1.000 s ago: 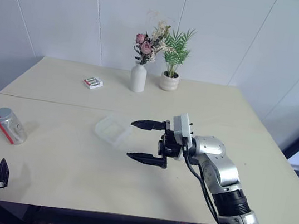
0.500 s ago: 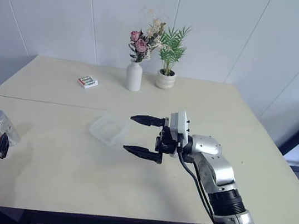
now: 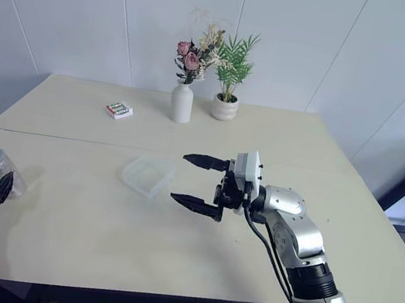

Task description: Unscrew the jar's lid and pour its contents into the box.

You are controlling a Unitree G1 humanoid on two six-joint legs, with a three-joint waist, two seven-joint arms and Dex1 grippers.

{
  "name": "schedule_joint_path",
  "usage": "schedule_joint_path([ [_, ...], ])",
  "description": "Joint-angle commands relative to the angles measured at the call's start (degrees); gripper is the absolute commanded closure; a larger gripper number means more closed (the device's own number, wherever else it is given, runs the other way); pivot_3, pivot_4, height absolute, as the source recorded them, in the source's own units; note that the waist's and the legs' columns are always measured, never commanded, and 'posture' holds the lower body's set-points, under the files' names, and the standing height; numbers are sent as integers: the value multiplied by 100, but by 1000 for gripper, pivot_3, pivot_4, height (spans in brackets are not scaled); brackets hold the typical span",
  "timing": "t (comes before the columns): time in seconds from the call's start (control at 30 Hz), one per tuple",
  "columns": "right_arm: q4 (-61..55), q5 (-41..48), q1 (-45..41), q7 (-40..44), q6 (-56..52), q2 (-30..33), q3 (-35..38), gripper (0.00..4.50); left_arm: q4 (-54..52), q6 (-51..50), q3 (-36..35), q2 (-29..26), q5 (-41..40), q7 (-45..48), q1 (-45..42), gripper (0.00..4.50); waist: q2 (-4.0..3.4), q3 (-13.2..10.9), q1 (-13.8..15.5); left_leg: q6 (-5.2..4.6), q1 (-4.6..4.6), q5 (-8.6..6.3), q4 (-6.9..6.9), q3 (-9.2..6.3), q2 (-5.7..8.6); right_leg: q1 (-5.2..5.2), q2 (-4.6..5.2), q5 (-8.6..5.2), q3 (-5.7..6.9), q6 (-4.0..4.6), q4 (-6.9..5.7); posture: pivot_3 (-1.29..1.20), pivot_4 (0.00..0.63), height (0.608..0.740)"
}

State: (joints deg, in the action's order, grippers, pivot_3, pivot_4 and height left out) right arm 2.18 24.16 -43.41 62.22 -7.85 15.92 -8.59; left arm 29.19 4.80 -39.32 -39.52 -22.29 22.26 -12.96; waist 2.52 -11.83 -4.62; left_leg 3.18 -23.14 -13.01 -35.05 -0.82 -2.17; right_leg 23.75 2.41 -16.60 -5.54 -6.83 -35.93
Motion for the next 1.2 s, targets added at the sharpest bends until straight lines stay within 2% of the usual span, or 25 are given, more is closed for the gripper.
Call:
schedule_joint_path([
  [0.03,-265,79,9,-82,0,3,110,0,420,219,77,-276,44,252,-229,30,0,0,-1,1,0,0,0,0,-1,0,0,0,1,0,1,0,150,740],
  [0.5,-276,68,25,-192,56,7,129,0,1755,703,422,-610,161,519,-1094,30,0,0,-1,1,-2,-1,1,-3,-4,2,-2,0,6,0,-3,0,150,740],
  [0.6,-273,65,28,-211,65,14,133,0,1825,752,432,-633,157,554,-1093,564,0,0,1,1,-3,-1,2,-3,-5,2,-2,0,6,0,-3,0,150,740],
  [0.8,-245,54,15,-252,90,-7,142,0,1827,802,386,-645,135,620,-918,2366,0,0,3,2,-2,-1,1,-3,-6,2,-1,0,7,0,-5,0,150,740],
  [0.97,-234,53,13,-268,109,6,152,0,1573,748,319,-540,-21,694,-828,2396,0,0,-4,2,-2,-1,1,-3,-9,2,1,0,6,0,-5,0,150,740],
  [1.17,-249,134,-51,-297,-2,44,223,0,-43,120,579,-195,-463,1050,-691,2396,0,0,41,4,-5,-2,1,-5,-17,2,10,0,8,0,-3,0,150,740],
  [1.2,-318,210,-86,-327,-178,76,250,0,-748,-286,814,-109,-685,1191,-648,2396,0,0,55,4,-5,-2,1,-5,-18,2,11,0,8,1,-3,0,150,740],
])
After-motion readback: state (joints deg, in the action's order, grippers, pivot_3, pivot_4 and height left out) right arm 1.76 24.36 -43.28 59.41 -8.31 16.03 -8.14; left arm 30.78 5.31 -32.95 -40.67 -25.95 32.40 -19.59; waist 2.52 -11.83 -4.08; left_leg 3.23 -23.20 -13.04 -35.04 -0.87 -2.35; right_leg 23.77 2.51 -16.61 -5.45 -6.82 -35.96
